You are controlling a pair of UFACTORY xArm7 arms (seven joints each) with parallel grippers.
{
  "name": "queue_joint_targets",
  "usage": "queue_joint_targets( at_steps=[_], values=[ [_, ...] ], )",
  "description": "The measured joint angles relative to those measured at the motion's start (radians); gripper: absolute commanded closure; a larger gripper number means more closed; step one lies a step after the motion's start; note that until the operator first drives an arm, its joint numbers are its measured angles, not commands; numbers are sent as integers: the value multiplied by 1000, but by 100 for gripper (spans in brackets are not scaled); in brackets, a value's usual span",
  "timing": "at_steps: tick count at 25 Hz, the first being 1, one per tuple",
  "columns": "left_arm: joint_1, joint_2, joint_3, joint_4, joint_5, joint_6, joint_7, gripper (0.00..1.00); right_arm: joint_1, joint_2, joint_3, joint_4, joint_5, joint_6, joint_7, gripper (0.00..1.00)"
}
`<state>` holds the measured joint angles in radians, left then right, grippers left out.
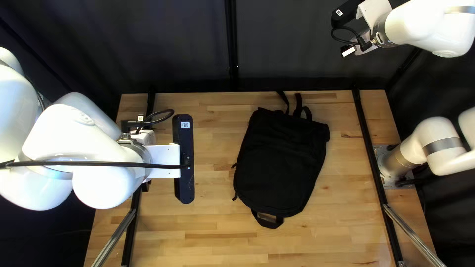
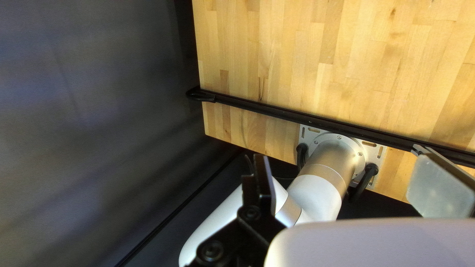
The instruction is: Remove a lunch box from a kids backpack
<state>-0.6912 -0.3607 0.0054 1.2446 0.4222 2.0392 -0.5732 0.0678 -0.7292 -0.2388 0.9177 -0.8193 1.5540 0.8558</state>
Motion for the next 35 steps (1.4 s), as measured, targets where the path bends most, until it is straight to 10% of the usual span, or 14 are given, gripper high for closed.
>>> queue_joint_targets(
  at_steps=[15, 27, 35],
  values=[
    [-16, 222, -29, 163, -93, -61, -121, 0, 0, 0, 0, 0, 0, 0, 0, 0],
    [31, 305, 19, -253, -153, -760, -336, 0, 0, 0, 0, 0, 0, 0, 0, 0],
    [38, 312, 26, -284, -156, -800, -353, 0, 0, 0, 0, 0, 0, 0, 0, 0]
  ],
)
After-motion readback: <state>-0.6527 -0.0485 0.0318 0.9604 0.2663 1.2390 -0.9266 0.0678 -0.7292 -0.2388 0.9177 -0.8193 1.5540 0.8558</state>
